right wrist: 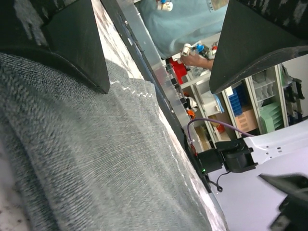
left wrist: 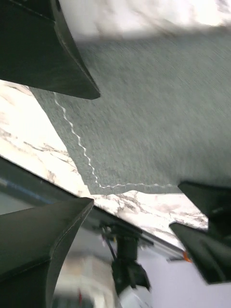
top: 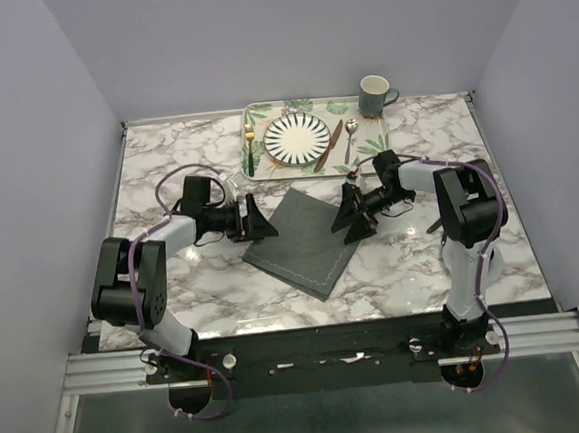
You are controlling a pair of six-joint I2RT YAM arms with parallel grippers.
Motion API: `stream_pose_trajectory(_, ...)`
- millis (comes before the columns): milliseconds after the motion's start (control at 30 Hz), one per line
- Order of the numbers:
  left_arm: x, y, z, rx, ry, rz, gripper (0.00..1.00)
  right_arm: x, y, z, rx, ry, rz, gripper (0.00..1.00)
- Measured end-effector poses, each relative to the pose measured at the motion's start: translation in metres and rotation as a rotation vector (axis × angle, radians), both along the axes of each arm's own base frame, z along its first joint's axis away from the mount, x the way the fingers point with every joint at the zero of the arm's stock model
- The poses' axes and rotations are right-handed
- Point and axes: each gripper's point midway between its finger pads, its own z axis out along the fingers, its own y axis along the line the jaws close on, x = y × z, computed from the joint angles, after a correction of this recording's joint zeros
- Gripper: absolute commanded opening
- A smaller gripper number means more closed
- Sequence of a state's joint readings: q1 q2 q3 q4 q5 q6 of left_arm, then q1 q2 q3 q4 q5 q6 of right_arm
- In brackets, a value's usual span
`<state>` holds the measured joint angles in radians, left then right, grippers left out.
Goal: Fold the napkin into a case and place the utensils inside
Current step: Pick up the upper triangle-folded napkin from the center of the board.
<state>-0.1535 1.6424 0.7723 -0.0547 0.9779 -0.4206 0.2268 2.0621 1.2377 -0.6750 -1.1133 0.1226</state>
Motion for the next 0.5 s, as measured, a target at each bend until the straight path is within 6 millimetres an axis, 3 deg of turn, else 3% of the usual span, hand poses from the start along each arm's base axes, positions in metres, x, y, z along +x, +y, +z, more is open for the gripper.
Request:
stream_pose_trajectory(67, 0.003, -0.008, 0.028, 0.057, -0.179, -0.065, 0.51, 0.000, 0.000, 0.007, 0.003, -0.018, 0.001, 0.85)
stream_pose_trajectory(100, 0.001, -0.015, 0.041, 0.081, -0.281, -0.108, 0.23, 0.000, 0.000, 0.015, 0.008, -0.038, 0.000, 0.83)
stream_pose_trajectory(133, -0.004, -0.022, 0.054, 0.101, -0.381, -0.155, 0.17, 0.000, 0.000, 0.021, 0.012, -0.057, 0.000, 0.79)
stream_pose_trajectory(200, -0.024, -0.041, 0.075, 0.144, -0.589, -0.272, 0.21, 0.001, 0.000, 0.041, 0.020, -0.122, 0.000, 0.75)
stream_pose_trajectory(300, -0.062, -0.061, 0.076, 0.190, -0.801, -0.435, 0.31, 0.004, -0.002, 0.058, 0.002, -0.203, -0.006, 0.70)
stream_pose_trajectory(400, -0.103, -0.077, 0.050, 0.245, -0.946, -0.636, 0.37, 0.012, -0.006, 0.055, -0.051, -0.249, -0.015, 0.68)
stream_pose_trajectory(500, -0.125, -0.084, 0.022, 0.303, -1.012, -0.778, 0.37, 0.019, -0.011, 0.043, -0.118, -0.257, -0.024, 0.68)
